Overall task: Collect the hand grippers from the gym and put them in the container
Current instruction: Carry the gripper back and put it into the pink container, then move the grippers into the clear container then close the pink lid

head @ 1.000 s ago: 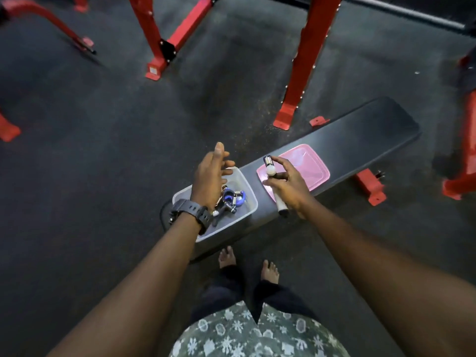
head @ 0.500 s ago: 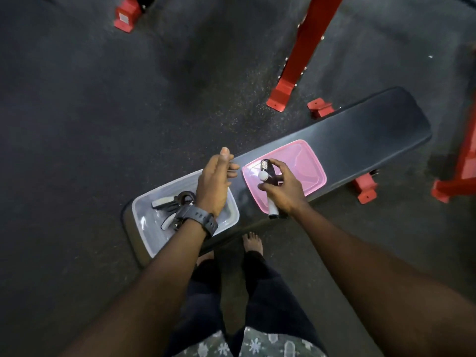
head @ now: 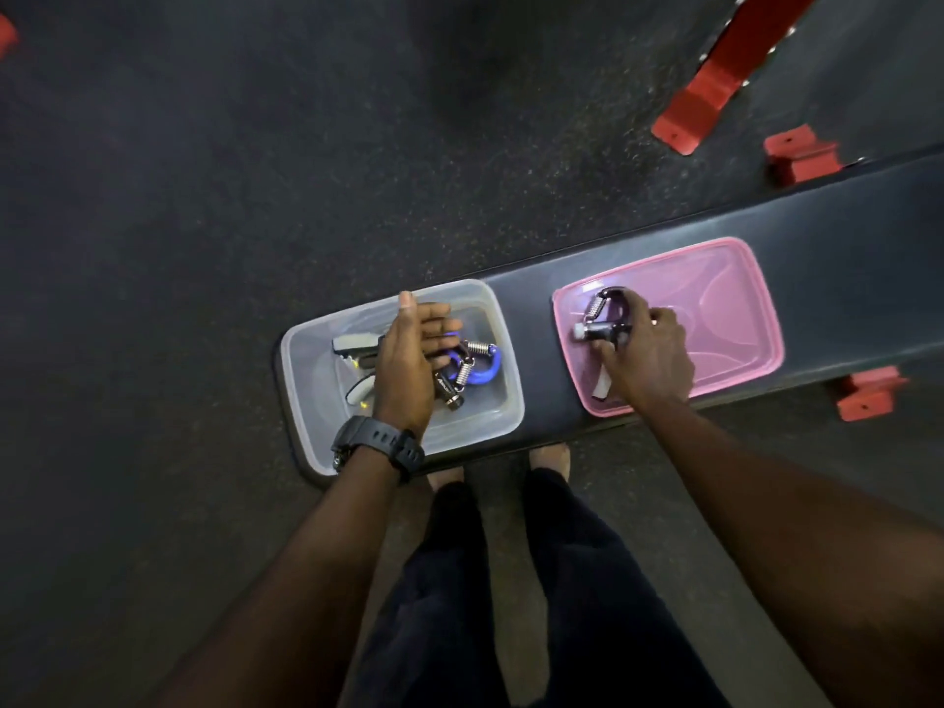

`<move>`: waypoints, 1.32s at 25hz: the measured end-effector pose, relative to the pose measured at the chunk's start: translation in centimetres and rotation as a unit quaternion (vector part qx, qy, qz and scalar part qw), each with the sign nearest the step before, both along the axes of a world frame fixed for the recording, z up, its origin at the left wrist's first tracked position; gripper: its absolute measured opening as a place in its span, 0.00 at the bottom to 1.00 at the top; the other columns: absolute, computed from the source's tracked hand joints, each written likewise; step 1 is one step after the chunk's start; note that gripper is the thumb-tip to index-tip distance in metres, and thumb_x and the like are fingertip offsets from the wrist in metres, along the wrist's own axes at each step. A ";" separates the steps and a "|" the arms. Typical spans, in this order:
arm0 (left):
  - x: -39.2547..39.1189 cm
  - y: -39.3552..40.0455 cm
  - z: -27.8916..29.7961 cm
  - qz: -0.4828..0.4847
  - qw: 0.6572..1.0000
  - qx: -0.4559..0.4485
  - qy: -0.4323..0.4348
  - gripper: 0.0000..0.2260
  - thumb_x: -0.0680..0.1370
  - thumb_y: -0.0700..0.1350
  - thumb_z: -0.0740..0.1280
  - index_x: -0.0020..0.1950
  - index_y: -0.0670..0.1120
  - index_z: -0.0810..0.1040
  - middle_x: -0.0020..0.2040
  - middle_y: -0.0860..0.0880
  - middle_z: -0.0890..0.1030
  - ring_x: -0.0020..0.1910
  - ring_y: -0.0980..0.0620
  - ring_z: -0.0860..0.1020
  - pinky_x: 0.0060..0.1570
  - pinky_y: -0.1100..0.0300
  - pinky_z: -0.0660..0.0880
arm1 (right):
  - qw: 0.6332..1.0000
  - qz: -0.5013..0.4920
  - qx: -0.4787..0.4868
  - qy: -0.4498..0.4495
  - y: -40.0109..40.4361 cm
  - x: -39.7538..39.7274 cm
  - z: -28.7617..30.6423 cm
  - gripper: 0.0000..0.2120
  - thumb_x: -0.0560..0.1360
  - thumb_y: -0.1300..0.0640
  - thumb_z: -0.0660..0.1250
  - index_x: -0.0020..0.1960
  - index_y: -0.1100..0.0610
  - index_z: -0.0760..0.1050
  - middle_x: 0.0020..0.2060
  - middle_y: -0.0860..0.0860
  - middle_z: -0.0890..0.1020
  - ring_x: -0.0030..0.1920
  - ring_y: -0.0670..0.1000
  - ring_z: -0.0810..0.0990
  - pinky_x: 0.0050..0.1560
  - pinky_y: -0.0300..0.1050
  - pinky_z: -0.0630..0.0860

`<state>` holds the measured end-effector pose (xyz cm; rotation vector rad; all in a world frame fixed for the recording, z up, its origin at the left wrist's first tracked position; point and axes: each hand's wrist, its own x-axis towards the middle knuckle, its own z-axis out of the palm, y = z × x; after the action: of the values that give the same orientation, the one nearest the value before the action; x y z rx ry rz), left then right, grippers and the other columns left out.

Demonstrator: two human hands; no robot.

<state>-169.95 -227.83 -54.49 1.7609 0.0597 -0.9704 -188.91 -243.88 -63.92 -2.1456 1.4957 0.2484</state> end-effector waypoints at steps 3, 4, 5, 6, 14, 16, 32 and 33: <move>0.5 0.6 -0.6 0.003 1.000 0.008 -0.006 0.29 0.83 0.59 0.47 0.58 0.39 0.78 0.52 0.39 0.83 0.47 0.47 0.79 0.46 0.58 0.75 | 1.000 0.013 -0.008 0.013 0.1 -0.1 0.0 0.32 0.73 0.49 0.73 0.73 0.50 0.65 0.62 0.62 0.74 0.62 0.66 0.73 0.54 0.60 0.75; 0.8 0.7 -0.5 0.003 1.000 0.004 -0.008 0.29 0.83 0.59 0.47 0.57 0.39 0.78 0.51 0.39 0.83 0.46 0.49 0.80 0.44 0.60 0.75 | 0.999 0.017 -0.028 -0.002 0.3 0.3 0.5 0.31 0.73 0.49 0.73 0.72 0.53 0.67 0.63 0.62 0.74 0.62 0.66 0.73 0.56 0.59 0.74; 1.1 0.8 -0.3 0.004 1.000 -0.002 -0.010 0.28 0.83 0.60 0.48 0.56 0.41 0.78 0.49 0.41 0.83 0.44 0.51 0.80 0.42 0.62 0.75 | 0.998 0.024 -0.055 -0.031 0.6 1.1 1.3 0.29 0.73 0.49 0.72 0.71 0.55 0.69 0.63 0.62 0.74 0.61 0.66 0.73 0.58 0.59 0.72; 1.4 0.9 -0.1 0.005 1.000 -0.009 -0.014 0.28 0.82 0.61 0.48 0.54 0.42 0.79 0.47 0.43 0.82 0.42 0.53 0.80 0.41 0.64 0.75 | 0.993 0.036 -0.081 -0.075 1.2 2.2 2.3 0.27 0.73 0.49 0.70 0.69 0.56 0.70 0.62 0.62 0.75 0.60 0.65 0.73 0.58 0.58 0.71; 5.5 7.1 -0.9 0.052 0.997 0.062 -0.014 0.27 0.72 0.72 0.56 0.50 0.54 0.82 0.55 0.51 0.83 0.57 0.50 0.80 0.61 0.42 0.75 | 0.958 0.133 0.102 -0.230 13.2 15.2 7.1 0.22 0.74 0.52 0.69 0.66 0.56 0.72 0.60 0.54 0.78 0.62 0.57 0.74 0.61 0.54 0.73; 6.1 8.1 -2.2 0.053 0.996 0.076 0.017 0.27 0.71 0.71 0.55 0.52 0.53 0.81 0.54 0.52 0.83 0.57 0.51 0.80 0.61 0.42 0.76 | 0.972 0.000 0.152 -0.178 15.0 16.7 6.0 0.20 0.76 0.52 0.67 0.66 0.58 0.72 0.62 0.56 0.77 0.64 0.57 0.74 0.63 0.52 0.71; 5.5 8.3 -1.1 -0.360 0.851 0.208 -0.321 0.13 0.74 0.40 0.69 0.59 0.44 0.80 0.58 0.41 0.81 0.56 0.39 0.79 0.51 0.52 0.74 | 0.971 -0.054 0.123 -0.196 12.6 15.6 8.5 0.14 0.81 0.61 0.60 0.62 0.56 0.78 0.56 0.57 0.84 0.57 0.59 0.81 0.57 0.48 0.75; 4.9 7.5 0.1 -0.367 0.841 0.200 -0.343 0.13 0.74 0.41 0.69 0.59 0.45 0.81 0.58 0.43 0.80 0.56 0.40 0.79 0.51 0.52 0.75 | 0.970 -0.041 0.112 -0.211 11.3 14.7 9.8 0.14 0.81 0.61 0.60 0.62 0.57 0.79 0.55 0.57 0.85 0.56 0.59 0.82 0.56 0.47 0.75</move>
<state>-165.01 -220.31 -54.40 2.5068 -1.0068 -0.8006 -174.18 -232.59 -54.12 -1.8114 1.2397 -0.0663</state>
